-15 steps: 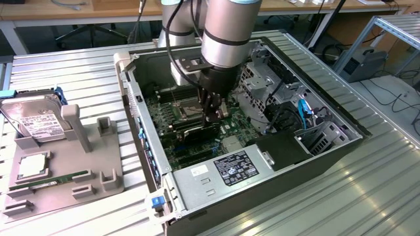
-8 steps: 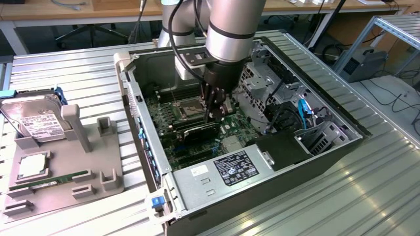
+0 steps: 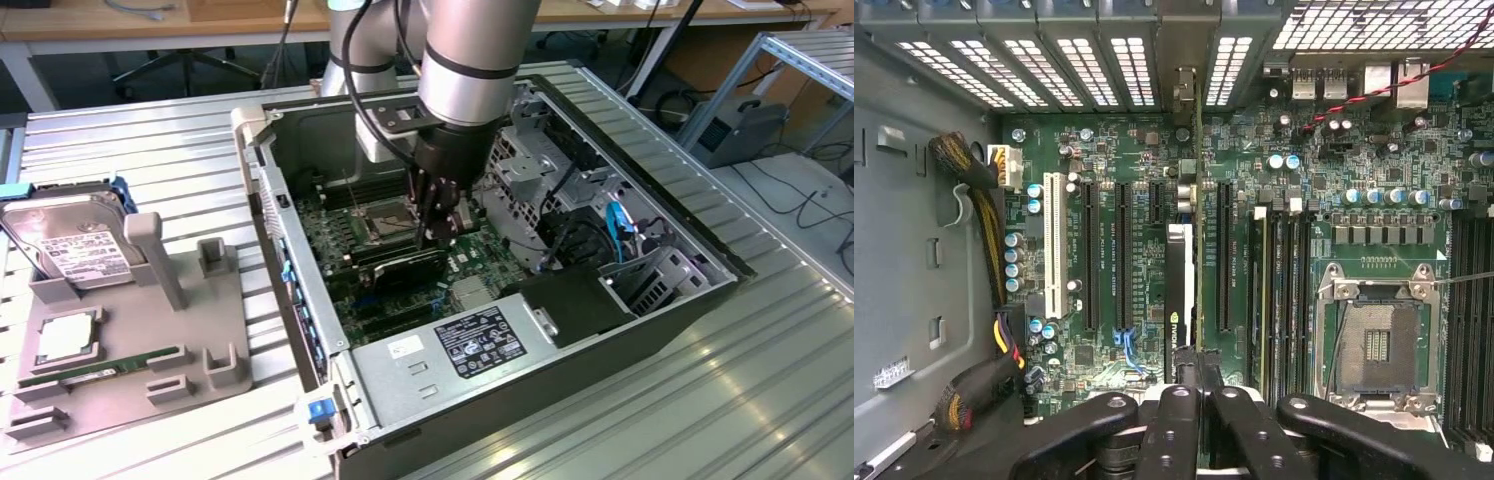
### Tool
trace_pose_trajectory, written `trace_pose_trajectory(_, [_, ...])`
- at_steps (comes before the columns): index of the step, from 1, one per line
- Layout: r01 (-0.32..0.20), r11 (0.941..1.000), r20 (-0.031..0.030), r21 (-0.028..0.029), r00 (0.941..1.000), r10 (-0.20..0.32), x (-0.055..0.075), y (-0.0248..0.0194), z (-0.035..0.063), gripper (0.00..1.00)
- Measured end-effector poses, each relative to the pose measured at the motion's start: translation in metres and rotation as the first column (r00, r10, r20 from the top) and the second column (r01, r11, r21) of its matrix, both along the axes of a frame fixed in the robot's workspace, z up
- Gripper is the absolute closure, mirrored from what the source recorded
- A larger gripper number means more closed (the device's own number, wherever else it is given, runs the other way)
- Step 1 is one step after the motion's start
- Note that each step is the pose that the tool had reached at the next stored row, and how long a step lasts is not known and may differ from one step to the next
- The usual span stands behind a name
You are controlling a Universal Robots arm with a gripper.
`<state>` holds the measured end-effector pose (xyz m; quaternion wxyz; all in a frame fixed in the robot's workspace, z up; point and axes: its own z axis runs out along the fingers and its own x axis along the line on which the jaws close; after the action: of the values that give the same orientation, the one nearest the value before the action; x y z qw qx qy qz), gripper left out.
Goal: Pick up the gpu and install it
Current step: 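Press down on the gpu until it lock into place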
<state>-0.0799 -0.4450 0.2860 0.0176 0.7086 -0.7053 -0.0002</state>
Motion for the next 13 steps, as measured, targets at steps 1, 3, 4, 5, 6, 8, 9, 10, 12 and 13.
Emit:
trace_pose_trajectory(1, [0.000, 1.0000, -0.0001, -0.0001, 1.0000, 0.000, 0.000, 0.0000, 0.0011, 0.89])
trace_pose_trajectory(3, [0.000, 1.0000, 0.0001, 0.0002, 1.0000, 0.000, 0.000, 0.0000, 0.0044, 0.89])
trace_pose_trajectory(4, [0.000, 1.0000, 0.0001, 0.0002, 1.0000, 0.000, 0.000, 0.0000, 0.0068, 0.89])
trace_pose_trajectory(5, [0.000, 1.0000, 0.0001, 0.0002, 1.0000, 0.000, 0.000, 0.0000, 0.0094, 0.89])
trace_pose_trajectory(6, [0.000, 1.0000, 0.0001, 0.0003, 1.0000, 0.000, 0.000, 0.0001, 0.0117, 0.89])
trace_pose_trajectory(8, [0.000, 1.0000, 0.0001, 0.0002, 1.0000, 0.000, 0.000, 0.0001, 0.0178, 0.89])
trace_pose_trajectory(9, [0.000, 1.0000, 0.0001, 0.0002, 1.0000, 0.000, 0.000, 0.0002, 0.0192, 0.89])
trace_pose_trajectory(10, [0.000, 1.0000, 0.0001, 0.0002, 1.0000, 0.000, 0.000, 0.0002, 0.0201, 0.89])
trace_pose_trajectory(12, [0.000, 1.0000, 0.0003, 0.0006, 1.0000, 0.000, 0.000, 0.0002, 0.0204, 0.89])
trace_pose_trajectory(13, [0.000, 1.0000, 0.0003, 0.0006, 1.0000, 0.000, 0.000, 0.0003, 0.0204, 0.89])
